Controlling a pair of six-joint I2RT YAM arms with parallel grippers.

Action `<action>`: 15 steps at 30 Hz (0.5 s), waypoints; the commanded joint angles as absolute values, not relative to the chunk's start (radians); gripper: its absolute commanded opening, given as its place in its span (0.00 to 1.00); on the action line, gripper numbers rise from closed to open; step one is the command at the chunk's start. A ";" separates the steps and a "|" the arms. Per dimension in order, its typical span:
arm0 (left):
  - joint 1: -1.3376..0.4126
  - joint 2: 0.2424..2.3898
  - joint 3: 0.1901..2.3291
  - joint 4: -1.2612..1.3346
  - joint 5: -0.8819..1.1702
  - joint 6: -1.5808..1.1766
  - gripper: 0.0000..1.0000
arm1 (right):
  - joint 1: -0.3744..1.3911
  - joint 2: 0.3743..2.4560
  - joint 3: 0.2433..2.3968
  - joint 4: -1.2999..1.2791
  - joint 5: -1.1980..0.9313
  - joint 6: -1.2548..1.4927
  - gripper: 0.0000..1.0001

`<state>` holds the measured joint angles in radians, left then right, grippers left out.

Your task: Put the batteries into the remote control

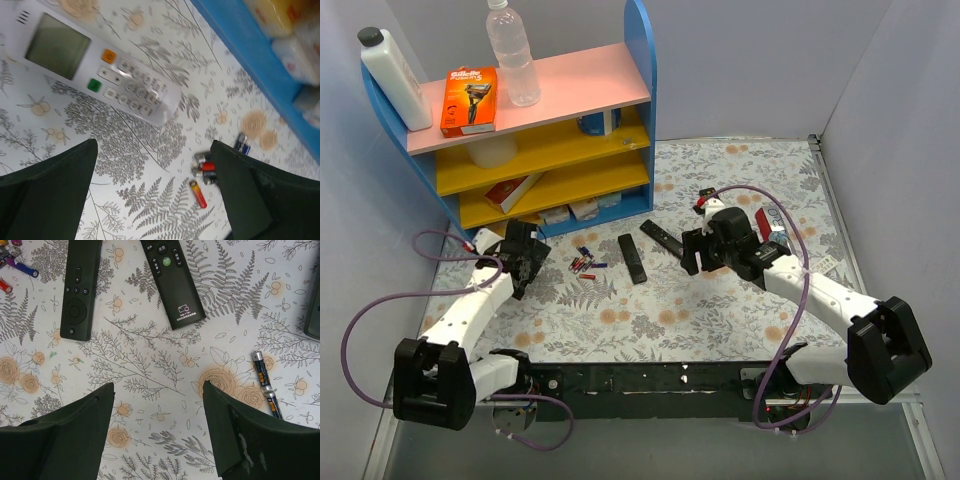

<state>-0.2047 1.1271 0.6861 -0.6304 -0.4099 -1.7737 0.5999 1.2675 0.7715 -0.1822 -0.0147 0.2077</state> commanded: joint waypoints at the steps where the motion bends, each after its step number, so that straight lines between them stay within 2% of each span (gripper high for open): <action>1: -0.121 1.124 0.735 -0.712 -0.491 -1.926 0.98 | 0.606 1.215 0.773 -0.173 -0.005 0.203 0.78; 10: 0.061 1.279 0.781 -0.707 -0.436 -2.068 0.98 | 0.604 1.123 0.729 -0.195 -0.023 0.181 0.79; 15: 0.095 1.350 0.799 -0.715 -0.437 -2.106 0.98 | 0.604 1.071 0.703 -0.190 -0.043 0.184 0.79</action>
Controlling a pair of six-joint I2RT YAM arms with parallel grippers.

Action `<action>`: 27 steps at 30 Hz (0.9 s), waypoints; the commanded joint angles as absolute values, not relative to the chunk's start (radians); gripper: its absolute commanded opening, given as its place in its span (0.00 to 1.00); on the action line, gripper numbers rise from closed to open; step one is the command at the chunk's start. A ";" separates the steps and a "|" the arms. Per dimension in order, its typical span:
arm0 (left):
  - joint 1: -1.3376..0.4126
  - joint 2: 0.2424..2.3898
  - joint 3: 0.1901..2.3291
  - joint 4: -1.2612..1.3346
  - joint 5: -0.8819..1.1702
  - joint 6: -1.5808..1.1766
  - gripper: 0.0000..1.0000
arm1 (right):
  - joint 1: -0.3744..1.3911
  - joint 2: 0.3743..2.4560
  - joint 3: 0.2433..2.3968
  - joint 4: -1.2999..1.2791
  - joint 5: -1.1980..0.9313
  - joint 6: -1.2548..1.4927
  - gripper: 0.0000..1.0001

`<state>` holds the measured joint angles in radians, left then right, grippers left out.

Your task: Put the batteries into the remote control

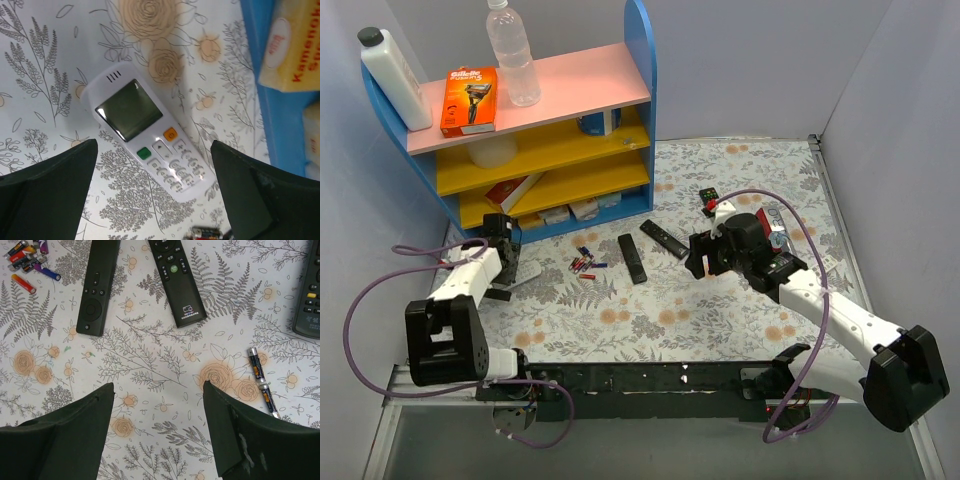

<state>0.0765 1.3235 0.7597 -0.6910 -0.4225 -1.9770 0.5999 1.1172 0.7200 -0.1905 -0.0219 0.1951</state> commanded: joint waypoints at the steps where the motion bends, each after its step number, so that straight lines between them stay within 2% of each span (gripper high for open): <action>1: 0.097 1.371 0.802 -0.718 -0.448 -2.120 0.98 | 0.604 1.065 0.701 -0.187 -0.044 0.186 0.78; 8: 0.103 1.492 0.854 -0.761 -0.439 -2.143 0.98 | 0.604 1.031 0.673 -0.179 -0.046 0.179 0.78; 10: 0.101 1.517 0.864 -0.790 -0.436 -2.148 0.95 | 0.604 1.031 0.672 -0.178 -0.043 0.181 0.78; 13: 0.101 1.546 0.864 -0.819 -0.426 -2.158 0.84 | 0.604 1.029 0.669 -0.179 -0.043 0.180 0.78; 14: 0.101 1.548 0.855 -0.824 -0.420 -2.160 0.78 | 0.604 1.026 0.669 -0.178 -0.043 0.181 0.78; 17: 0.101 1.540 0.833 -0.827 -0.411 -2.158 0.69 | 0.604 1.019 0.666 -0.181 -0.043 0.178 0.78; 24: 0.101 1.442 0.743 -0.818 -0.364 -2.134 0.42 | 0.604 1.008 0.658 -0.179 -0.054 0.192 0.78; 27: 0.101 1.356 0.707 -0.812 -0.327 -2.114 0.34 | 0.604 1.002 0.658 -0.183 -0.063 0.195 0.78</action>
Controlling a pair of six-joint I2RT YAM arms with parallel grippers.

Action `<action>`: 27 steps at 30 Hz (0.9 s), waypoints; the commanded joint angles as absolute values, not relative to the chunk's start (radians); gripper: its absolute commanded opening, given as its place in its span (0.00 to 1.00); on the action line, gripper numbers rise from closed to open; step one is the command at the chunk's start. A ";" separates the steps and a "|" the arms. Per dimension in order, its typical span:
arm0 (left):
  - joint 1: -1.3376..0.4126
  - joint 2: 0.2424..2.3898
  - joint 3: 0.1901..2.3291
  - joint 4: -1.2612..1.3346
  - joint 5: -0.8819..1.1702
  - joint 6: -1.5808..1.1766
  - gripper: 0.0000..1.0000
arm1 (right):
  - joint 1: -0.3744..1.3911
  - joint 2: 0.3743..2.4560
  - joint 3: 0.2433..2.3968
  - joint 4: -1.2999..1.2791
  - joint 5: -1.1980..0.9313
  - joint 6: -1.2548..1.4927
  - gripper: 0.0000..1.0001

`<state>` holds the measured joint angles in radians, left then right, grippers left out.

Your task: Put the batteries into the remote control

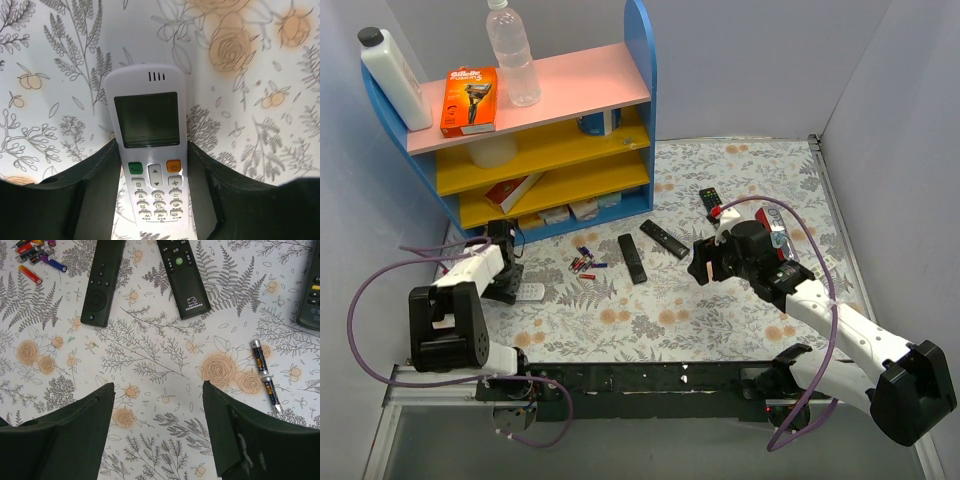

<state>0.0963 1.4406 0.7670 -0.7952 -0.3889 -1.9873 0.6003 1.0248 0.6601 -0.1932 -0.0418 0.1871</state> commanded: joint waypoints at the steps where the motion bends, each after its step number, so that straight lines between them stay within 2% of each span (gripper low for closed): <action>1: 0.101 1.312 0.701 -0.810 -0.307 -2.111 0.30 | 0.604 1.000 0.657 -0.181 -0.067 0.195 0.78; 7: 0.083 1.151 0.666 -0.766 -0.219 -2.011 0.15 | 0.604 1.000 0.641 -0.167 -0.107 0.212 0.77; 11: 0.035 1.071 0.649 -0.732 -0.152 -1.973 0.00 | 0.604 1.006 0.641 -0.153 -0.168 0.227 0.76; 19: -0.047 0.755 0.580 -0.430 0.055 -1.835 0.00 | 0.606 1.046 0.692 -0.111 -0.288 0.284 0.75; 27: -0.104 0.686 0.491 -0.005 0.322 -1.825 0.00 | 0.607 1.118 0.779 0.052 -0.534 0.498 0.77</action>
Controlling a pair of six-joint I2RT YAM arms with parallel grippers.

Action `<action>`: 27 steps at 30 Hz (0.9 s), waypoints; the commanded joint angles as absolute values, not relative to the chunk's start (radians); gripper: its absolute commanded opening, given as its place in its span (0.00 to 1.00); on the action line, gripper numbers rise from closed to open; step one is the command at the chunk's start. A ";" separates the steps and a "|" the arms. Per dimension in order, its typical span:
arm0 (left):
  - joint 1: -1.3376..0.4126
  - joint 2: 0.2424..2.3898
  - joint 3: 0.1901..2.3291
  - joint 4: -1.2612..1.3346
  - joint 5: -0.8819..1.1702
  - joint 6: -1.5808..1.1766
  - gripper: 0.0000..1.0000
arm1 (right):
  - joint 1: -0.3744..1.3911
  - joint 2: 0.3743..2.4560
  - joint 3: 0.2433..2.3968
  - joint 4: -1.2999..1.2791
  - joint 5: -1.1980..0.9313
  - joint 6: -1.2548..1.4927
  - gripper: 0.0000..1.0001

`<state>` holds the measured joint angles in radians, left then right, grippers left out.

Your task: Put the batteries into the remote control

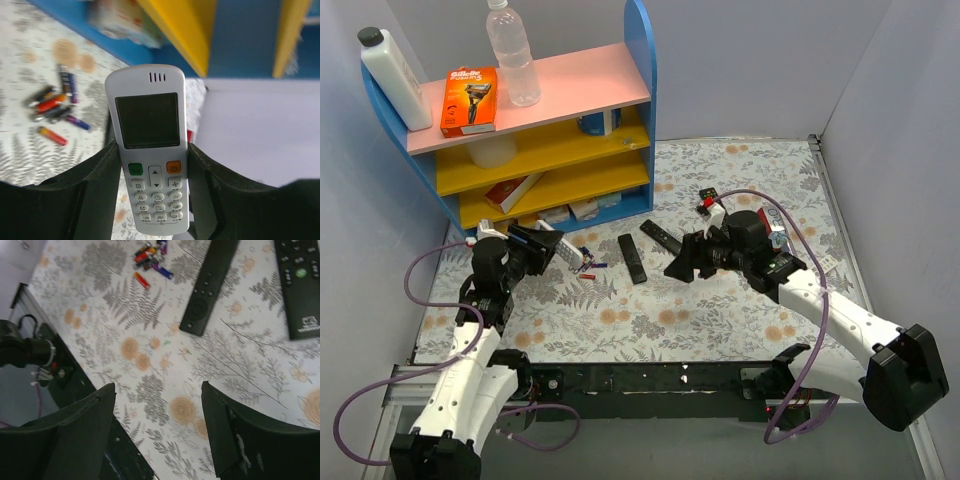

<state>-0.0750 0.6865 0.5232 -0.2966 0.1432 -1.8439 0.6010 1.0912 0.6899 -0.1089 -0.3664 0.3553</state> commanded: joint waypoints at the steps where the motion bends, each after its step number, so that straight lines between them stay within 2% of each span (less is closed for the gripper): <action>1: -0.124 0.693 0.488 0.047 0.333 -1.832 0.00 | 0.607 1.141 0.791 0.070 -0.557 0.556 0.77; 5: -0.190 0.755 0.515 0.181 0.370 -1.830 0.00 | 0.607 1.195 0.841 0.202 -0.691 0.737 0.79; 11: -0.291 0.868 0.581 0.340 0.391 -1.835 0.00 | 0.612 1.284 0.868 0.503 -0.782 1.024 0.82; 27: -0.423 1.000 0.637 0.592 0.394 -1.858 0.01 | 0.693 1.433 0.934 0.844 -0.807 1.258 0.84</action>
<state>-0.4004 0.9962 0.6113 0.4973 0.3859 -1.8473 0.6861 1.4139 0.8810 0.6930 -0.7818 1.1866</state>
